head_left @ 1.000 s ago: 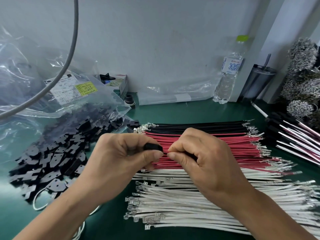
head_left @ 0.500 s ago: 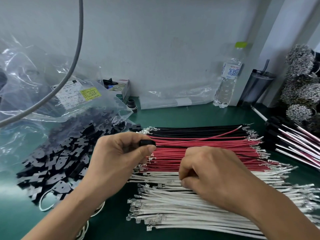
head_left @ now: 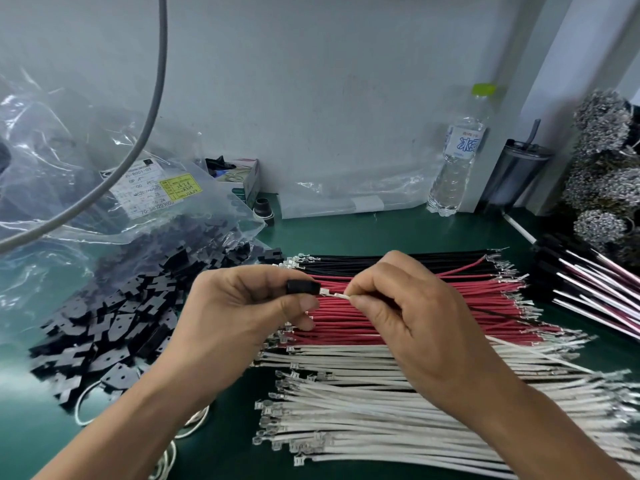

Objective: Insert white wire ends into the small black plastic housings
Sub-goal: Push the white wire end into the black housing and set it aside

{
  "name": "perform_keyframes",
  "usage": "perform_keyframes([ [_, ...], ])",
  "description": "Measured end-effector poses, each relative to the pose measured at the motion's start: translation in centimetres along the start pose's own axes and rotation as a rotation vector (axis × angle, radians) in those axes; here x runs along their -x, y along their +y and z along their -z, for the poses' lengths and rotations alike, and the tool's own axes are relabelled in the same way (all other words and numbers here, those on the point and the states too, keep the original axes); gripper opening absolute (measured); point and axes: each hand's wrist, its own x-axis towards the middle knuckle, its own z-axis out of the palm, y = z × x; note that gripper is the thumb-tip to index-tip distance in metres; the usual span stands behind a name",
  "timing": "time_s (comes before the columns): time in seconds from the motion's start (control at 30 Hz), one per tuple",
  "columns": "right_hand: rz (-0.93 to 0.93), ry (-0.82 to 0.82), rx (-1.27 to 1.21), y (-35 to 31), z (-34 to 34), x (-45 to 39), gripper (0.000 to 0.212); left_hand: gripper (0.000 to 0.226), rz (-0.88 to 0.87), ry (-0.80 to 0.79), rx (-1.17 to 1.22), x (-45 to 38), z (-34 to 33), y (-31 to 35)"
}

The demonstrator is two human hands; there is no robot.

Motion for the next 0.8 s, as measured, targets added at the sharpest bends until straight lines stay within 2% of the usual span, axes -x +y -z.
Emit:
perform_keyframes([
  [0.3, 0.088, 0.107, -0.083, 0.39, -0.17, 0.12, 0.014, 0.023, 0.039, -0.041, 0.033, 0.15, -0.12, 0.23],
  [0.57, 0.168, 0.102, 0.078, 0.32, 0.29, 0.03, 0.023, 0.024, 0.062, -0.065, 0.032, 0.12, -0.05, 0.15],
  [0.8, 0.205, 0.118, 0.094, 0.52, 0.37, -0.01, 0.022, 0.026, 0.09, -0.044, 0.057, 0.03, -0.12, 0.25],
])
